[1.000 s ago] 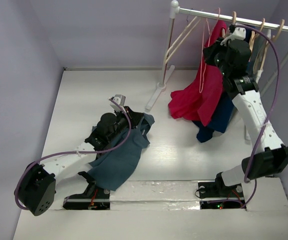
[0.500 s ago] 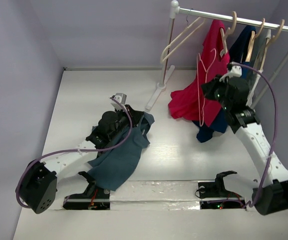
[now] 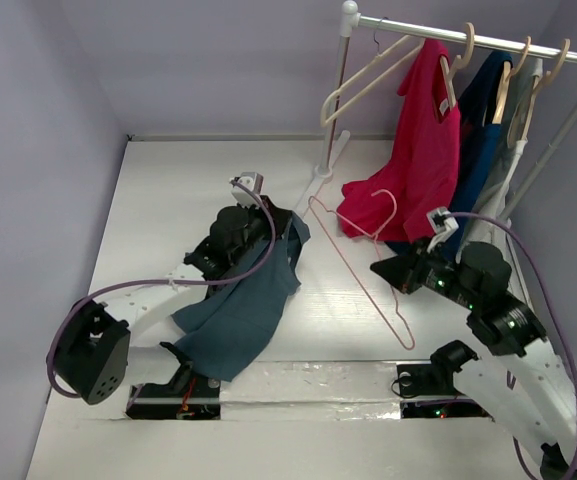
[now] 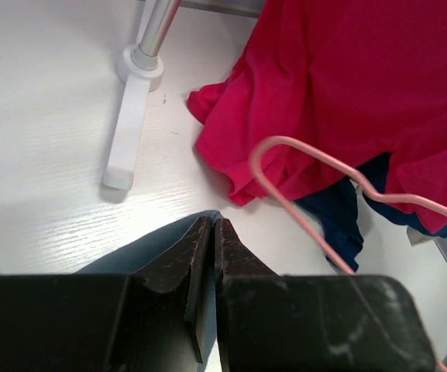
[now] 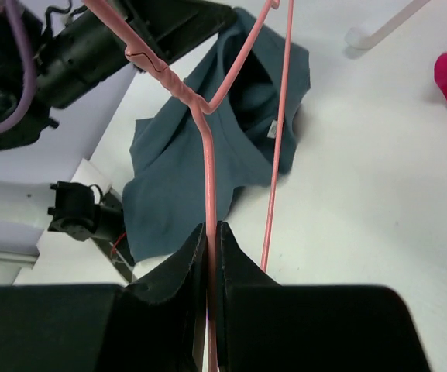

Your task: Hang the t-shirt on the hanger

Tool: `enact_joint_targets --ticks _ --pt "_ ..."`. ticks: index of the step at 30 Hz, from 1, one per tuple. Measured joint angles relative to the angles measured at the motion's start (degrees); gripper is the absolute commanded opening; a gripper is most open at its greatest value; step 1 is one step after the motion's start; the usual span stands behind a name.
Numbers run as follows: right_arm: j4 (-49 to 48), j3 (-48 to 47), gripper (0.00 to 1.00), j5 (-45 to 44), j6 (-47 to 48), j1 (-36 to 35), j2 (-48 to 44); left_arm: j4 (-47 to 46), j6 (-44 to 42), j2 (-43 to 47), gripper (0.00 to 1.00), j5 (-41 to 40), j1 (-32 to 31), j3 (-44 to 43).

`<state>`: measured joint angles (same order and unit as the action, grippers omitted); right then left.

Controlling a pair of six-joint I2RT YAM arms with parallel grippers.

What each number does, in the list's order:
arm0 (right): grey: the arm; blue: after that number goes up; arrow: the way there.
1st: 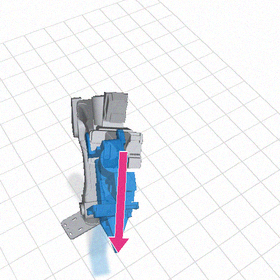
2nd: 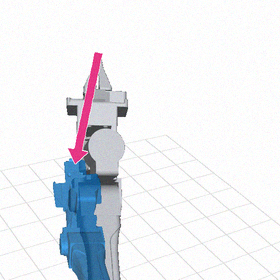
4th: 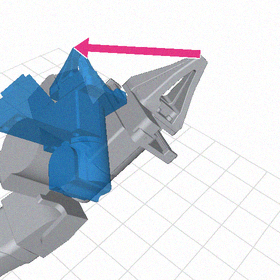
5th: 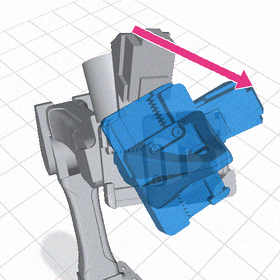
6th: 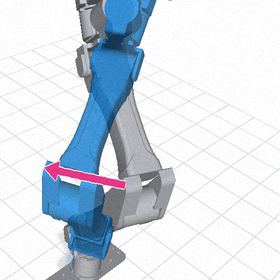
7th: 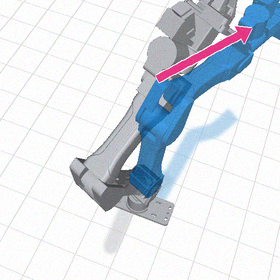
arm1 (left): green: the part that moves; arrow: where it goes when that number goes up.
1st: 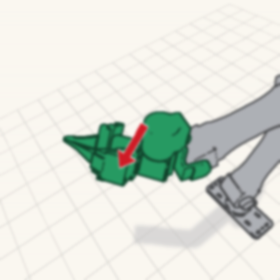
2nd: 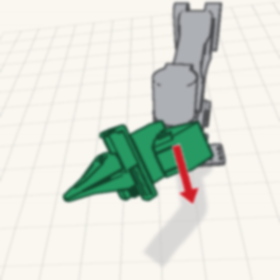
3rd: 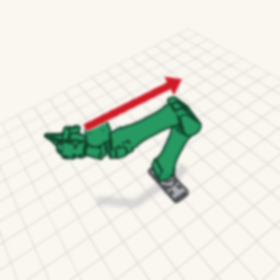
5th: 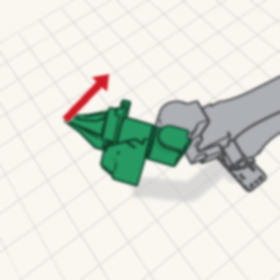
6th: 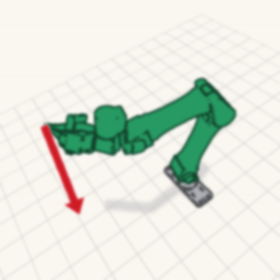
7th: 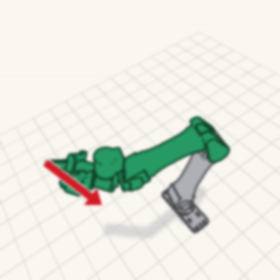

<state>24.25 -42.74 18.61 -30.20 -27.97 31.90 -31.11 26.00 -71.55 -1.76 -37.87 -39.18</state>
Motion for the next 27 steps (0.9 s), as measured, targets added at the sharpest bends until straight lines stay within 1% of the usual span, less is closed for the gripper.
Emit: enact_joint_targets --ticks 5,10,13,17,23,27 --pt "7.04 0.04 0.00 3.04 -1.51 0.02 -7.06 0.72 -0.22 -1.81 0.00 -0.83 0.11 -1.68" --pt "13.27 -0.11 0.00 6.56 -2.05 0.02 -8.57 1.86 -0.44 -2.64 0.00 -1.60 0.11 -3.19" --pt "13.44 0.37 0.00 8.46 -2.75 0.02 -8.59 1.88 -0.39 -2.64 0.00 -1.60 0.11 -3.39" --pt "9.38 2.62 0.00 10.56 -4.37 0.02 -7.19 2.14 -0.17 -2.49 0.00 -1.51 0.11 -3.39" --pt "-0.50 5.27 0.00 11.45 -6.38 -0.81 -0.20 3.48 0.07 0.37 0.00 -1.14 -0.26 -3.34" --pt "-7.74 5.92 0.00 8.68 -7.37 -6.64 5.60 3.58 0.66 3.54 0.00 -0.15 -1.27 -2.64"
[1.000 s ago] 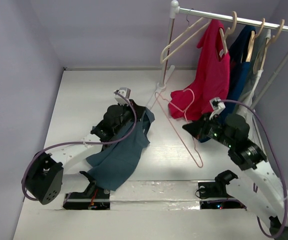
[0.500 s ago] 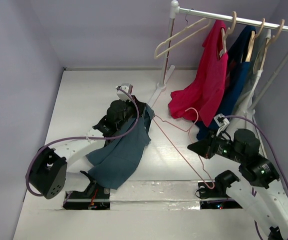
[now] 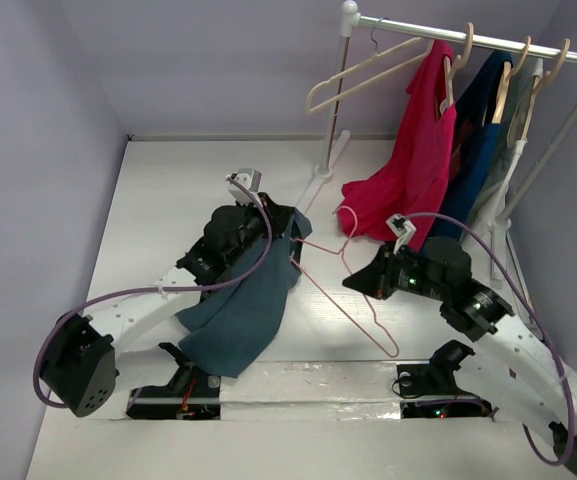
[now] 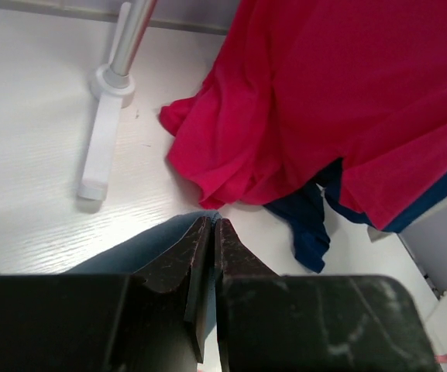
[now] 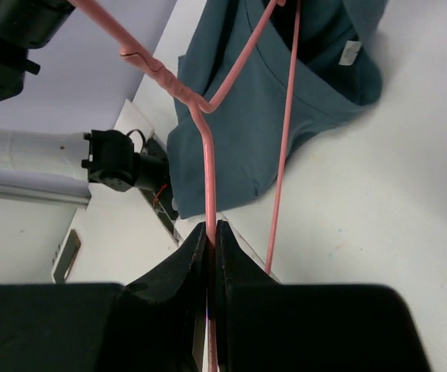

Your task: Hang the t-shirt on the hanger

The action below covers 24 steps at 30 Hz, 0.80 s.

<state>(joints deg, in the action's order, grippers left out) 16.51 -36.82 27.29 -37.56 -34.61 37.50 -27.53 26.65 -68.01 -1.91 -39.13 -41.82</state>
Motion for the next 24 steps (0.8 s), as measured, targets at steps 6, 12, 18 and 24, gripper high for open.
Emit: enact_joint_targets --ticks 6,12,18,24 --pt "-8.11 0.07 0.00 -10.21 0.09 -9.99 7.54 1.55 1.16 4.63 0.00 -0.04 -1.73 2.91" --pt "-11.56 -0.55 0.00 -24.02 2.16 -16.17 9.07 6.47 1.09 12.61 0.00 -4.72 -2.08 3.56" --pt "-10.99 -5.29 0.00 -34.18 3.96 -21.38 9.05 8.68 0.15 17.51 0.00 -9.05 -2.16 3.52" --pt "-13.94 -6.86 0.00 -38.97 5.29 -23.21 13.29 10.88 -0.04 19.08 0.00 -8.85 -3.82 2.64"
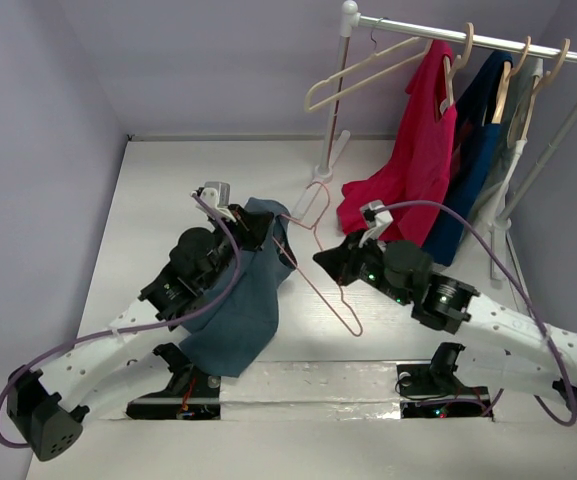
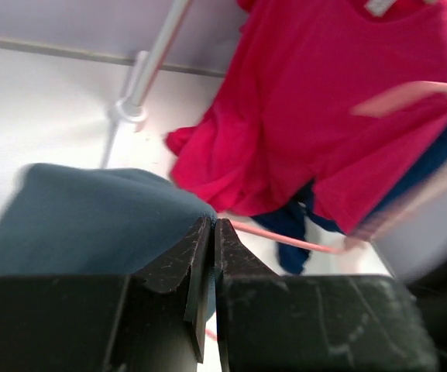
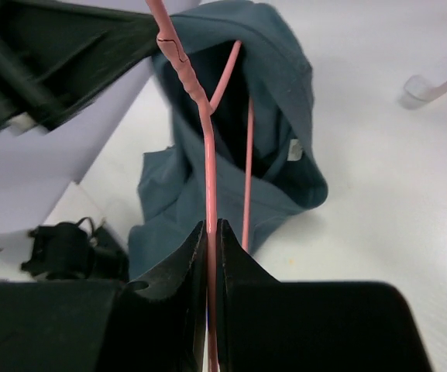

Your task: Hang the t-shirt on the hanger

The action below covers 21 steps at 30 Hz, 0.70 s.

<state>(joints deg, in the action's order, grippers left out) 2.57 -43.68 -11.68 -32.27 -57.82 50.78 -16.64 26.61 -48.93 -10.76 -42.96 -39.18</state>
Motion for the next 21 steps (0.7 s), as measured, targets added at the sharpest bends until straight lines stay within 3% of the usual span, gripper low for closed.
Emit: enact_joint_targets --ticks 10,21 --pt "-15.82 -3.93 0.00 -0.28 4.68 0.00 20.13 3.10 0.68 7.78 0.00 5.22 -3.17 -3.41" --pt "-34.93 -4.70 0.00 2.47 8.20 1.62 26.29 7.85 0.85 10.03 0.00 6.93 -3.58 -4.42"
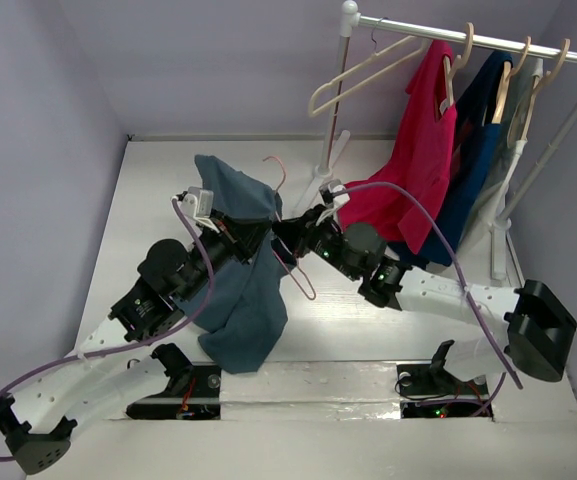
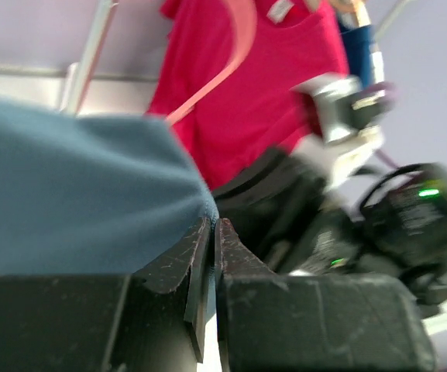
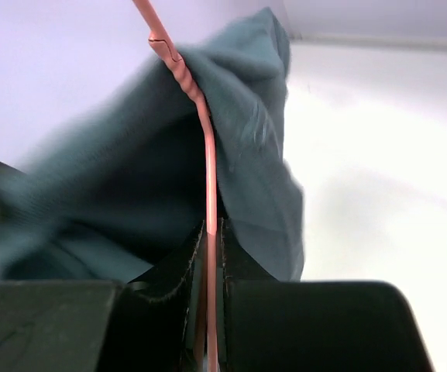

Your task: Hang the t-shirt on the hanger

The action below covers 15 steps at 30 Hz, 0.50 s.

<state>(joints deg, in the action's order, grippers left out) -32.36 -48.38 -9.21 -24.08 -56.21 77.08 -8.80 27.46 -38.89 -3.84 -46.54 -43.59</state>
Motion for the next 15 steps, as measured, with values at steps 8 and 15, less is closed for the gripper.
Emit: enact_joint_targets --ticks 8,15 --pt "-10.38 5.53 0.00 0.85 1.90 0.37 -10.60 4.48 -2.38 -2.38 0.52 -5.51 0.00 -7.78" --pt "-16.17 8.57 0.00 0.85 2.95 0.37 -12.98 -0.22 -1.22 -7.48 0.56 -11.85 0.00 -11.10"
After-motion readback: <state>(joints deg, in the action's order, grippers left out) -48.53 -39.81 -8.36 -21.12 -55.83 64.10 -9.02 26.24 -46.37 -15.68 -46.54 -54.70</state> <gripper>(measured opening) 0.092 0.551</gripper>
